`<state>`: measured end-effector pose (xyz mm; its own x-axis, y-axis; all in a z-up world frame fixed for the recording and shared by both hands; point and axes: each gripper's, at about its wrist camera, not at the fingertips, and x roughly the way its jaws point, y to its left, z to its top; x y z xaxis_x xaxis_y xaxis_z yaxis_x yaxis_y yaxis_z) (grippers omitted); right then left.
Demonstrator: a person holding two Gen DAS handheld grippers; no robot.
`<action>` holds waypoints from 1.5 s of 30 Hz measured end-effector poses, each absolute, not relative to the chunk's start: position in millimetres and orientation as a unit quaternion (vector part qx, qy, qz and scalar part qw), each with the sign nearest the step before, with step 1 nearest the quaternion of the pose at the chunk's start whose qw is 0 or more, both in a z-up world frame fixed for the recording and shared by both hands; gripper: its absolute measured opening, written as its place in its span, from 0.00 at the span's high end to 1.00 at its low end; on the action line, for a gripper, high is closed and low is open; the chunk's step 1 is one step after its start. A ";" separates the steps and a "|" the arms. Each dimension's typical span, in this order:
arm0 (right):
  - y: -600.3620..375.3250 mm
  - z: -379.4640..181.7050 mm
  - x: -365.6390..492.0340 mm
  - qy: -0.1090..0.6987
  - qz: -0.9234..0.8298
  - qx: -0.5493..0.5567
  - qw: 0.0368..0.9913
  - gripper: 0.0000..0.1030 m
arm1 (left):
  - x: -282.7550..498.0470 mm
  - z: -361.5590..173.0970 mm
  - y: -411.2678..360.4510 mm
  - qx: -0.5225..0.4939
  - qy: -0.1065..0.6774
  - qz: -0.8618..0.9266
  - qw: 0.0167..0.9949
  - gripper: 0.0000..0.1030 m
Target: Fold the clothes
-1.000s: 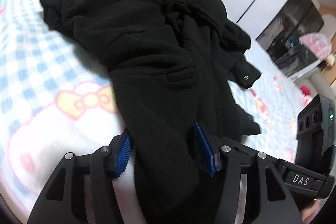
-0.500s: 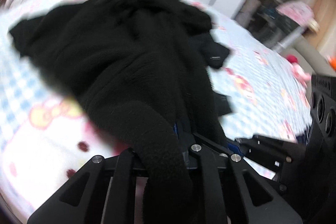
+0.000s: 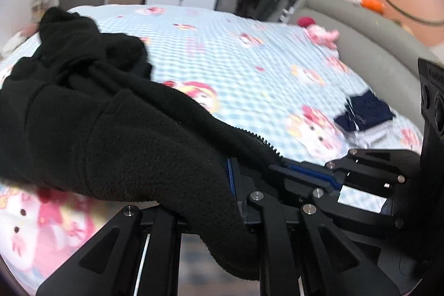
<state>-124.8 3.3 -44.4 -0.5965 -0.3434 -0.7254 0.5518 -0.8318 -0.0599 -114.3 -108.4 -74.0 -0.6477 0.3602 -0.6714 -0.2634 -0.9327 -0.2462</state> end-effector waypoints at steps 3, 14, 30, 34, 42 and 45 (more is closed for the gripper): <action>38.5 -41.4 -121.4 0.108 -0.890 0.378 0.230 0.97 | -107.6 -66.2 -82.5 -0.386 -0.065 0.900 0.195 0.89; 222.0 3.2 -98.9 0.024 -0.925 0.373 0.066 0.96 | -89.2 -24.6 102.6 -0.368 -0.003 0.855 0.365 0.92; 177.0 -74.0 -126.9 -0.024 -0.868 0.457 0.191 0.36 | -92.9 -117.5 -80.5 -0.472 -0.208 0.839 0.175 0.35; 161.7 -94.2 -143.6 -0.041 -0.866 0.475 0.151 0.32 | -97.0 -139.0 -167.6 -0.466 -0.288 0.834 0.064 0.33; 171.9 -100.3 -146.1 -0.003 -0.890 0.452 0.053 0.13 | -113.9 -168.0 -226.9 -0.465 -0.358 0.810 -0.002 0.21; 172.8 -128.2 -153.2 -0.030 -0.864 0.497 0.078 0.15 | -126.7 -166.9 -211.7 -0.465 -0.328 0.822 0.000 0.21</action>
<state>-153.2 172.8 -128.2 -0.4945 -0.1652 -0.8533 0.1055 -0.9859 0.1298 -126.7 -211.7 -166.9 -0.5681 0.3057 -0.7641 0.3047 -0.7844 -0.5403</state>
